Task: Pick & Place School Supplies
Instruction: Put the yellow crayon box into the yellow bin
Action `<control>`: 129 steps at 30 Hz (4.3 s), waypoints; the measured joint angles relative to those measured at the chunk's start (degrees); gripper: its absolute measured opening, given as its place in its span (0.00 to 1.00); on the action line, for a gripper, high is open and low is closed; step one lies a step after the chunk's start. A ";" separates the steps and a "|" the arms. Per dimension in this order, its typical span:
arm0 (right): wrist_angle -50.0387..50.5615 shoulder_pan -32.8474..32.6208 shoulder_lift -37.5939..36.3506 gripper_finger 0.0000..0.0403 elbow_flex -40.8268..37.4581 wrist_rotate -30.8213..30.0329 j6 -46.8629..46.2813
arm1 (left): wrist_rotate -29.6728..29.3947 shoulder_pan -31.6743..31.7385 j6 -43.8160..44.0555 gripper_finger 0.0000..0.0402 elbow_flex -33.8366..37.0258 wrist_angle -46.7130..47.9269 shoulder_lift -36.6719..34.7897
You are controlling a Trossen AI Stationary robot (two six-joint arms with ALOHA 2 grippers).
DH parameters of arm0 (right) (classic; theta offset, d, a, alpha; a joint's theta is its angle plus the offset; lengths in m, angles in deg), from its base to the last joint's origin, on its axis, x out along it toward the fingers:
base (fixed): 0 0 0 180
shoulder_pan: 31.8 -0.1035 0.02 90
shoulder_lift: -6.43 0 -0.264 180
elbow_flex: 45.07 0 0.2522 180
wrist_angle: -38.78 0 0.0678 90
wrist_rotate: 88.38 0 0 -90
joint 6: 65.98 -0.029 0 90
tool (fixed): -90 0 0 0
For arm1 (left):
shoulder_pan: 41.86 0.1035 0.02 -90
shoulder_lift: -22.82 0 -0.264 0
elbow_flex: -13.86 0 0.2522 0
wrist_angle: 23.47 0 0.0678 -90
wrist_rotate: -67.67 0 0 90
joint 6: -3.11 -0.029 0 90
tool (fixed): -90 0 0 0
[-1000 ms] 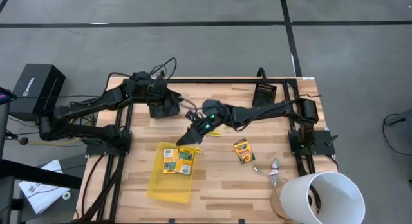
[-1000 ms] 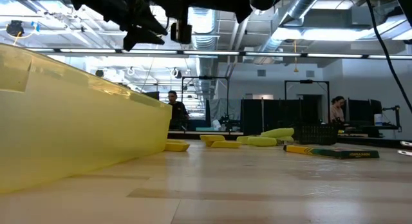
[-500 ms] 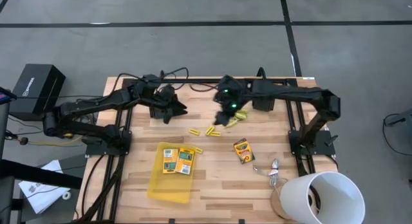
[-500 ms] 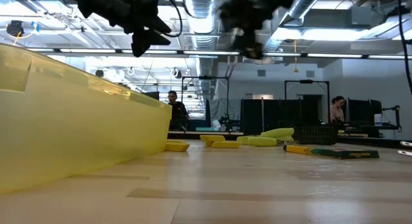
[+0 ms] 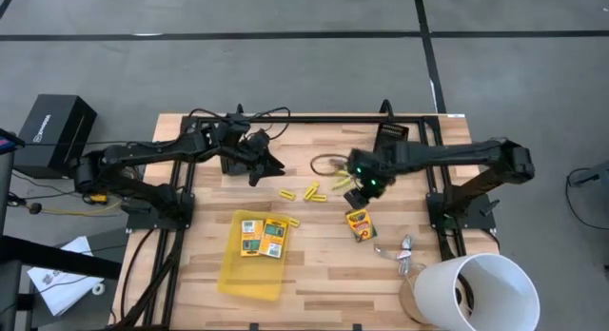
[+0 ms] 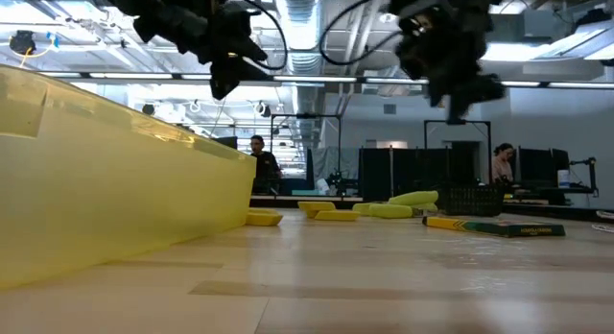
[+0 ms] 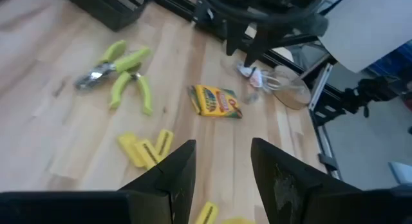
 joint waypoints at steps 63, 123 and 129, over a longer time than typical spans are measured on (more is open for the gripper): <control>-1.85 12.56 -42.56 0.06 -11.07 -25.14 -4.70 | -8.72 -17.50 -2.31 0.08 -20.98 -31.43 44.77; -48.19 -5.14 -4.03 0.00 -37.87 4.97 -9.96 | -9.34 -3.25 -8.24 0.00 -20.92 -12.65 28.88; -50.19 -4.34 -2.37 0.00 -37.87 5.37 -9.38 | -9.41 -3.25 -8.22 0.00 -20.17 -12.40 28.88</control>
